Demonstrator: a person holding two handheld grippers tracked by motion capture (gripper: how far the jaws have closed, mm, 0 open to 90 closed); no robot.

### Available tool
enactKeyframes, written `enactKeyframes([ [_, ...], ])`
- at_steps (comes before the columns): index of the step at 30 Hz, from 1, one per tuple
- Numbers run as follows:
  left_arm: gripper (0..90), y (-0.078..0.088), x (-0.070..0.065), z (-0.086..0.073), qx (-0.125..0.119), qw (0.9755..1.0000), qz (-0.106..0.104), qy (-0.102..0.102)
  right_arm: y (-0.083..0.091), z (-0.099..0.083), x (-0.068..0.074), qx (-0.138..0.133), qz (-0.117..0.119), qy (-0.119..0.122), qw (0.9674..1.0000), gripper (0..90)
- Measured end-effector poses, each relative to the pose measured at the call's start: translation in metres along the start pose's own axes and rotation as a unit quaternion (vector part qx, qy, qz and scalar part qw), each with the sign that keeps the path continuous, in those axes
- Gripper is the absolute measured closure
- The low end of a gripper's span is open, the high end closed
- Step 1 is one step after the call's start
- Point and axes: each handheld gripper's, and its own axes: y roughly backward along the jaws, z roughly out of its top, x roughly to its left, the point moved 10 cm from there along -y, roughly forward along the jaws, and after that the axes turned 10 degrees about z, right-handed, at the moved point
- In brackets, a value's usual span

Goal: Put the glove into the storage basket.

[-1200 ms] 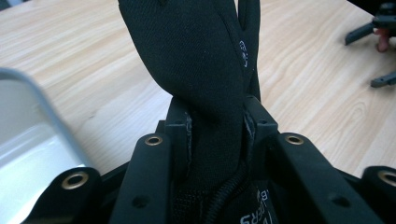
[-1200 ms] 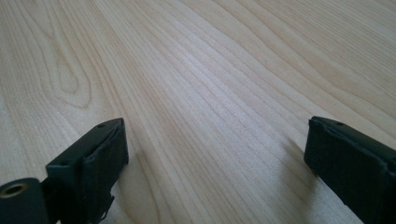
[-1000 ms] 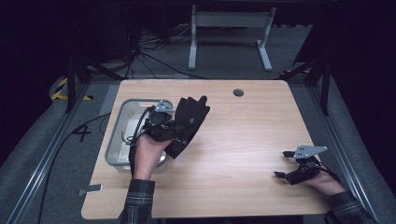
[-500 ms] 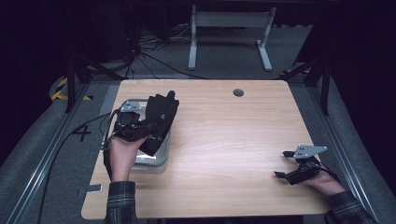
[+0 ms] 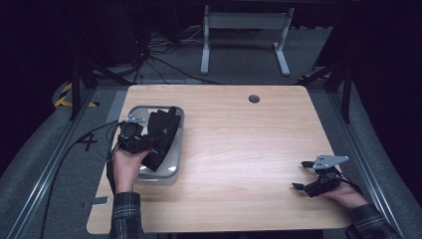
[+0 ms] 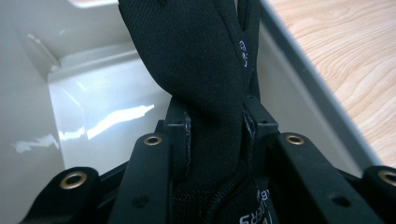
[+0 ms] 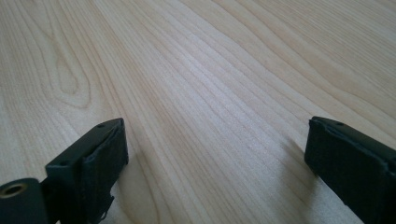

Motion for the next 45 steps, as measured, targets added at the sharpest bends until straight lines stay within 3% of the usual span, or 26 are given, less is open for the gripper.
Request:
enactKeyframes([
  [7, 66.4, -0.01, 0.003, -0.007, 0.026, 0.9996, 0.01, 0.0, 0.0, 0.0, 0.0, 0.0, 0.0, -0.001, 1.0, 6.6],
  [10, 57.7, -0.011, 0.007, -0.009, 0.035, 0.9992, 0.018, 0.009, 0.0, 0.0, 0.0, 0.0, 0.0, 0.0, 1.0, 6.6],
  [14, 40.8, -0.009, 0.013, -0.006, 0.022, 0.9992, 0.03, 0.015, 0.0, 0.0, 0.0, 0.0, 0.0, 0.0, 1.0, 6.6],
  [20, 29.8, -0.004, 0.011, -0.003, 0.004, 0.9995, 0.031, 0.006, 0.0, 0.0, 0.0, 0.0, 0.0, -0.001, 1.0, 6.6],
  [27, 23.4, 0.002, -0.005, 0.007, -0.023, 0.9996, 0.017, -0.006, 0.0, 0.0, 0.0, 0.0, 0.0, 0.0, 1.0, 6.6],
  [38, 18.0, 0.008, -0.039, 0.02, -0.043, 0.9988, -0.008, -0.023, 0.0, 0.0, 0.0, 0.0, 0.0, 0.0, 1.0, 6.6],
  [45, 17.6, 0.008, -0.074, 0.03, -0.055, 0.9968, -0.036, -0.046, 0.0, 0.0, 0.0, 0.0, 0.0, -0.001, 1.0, 6.6],
])
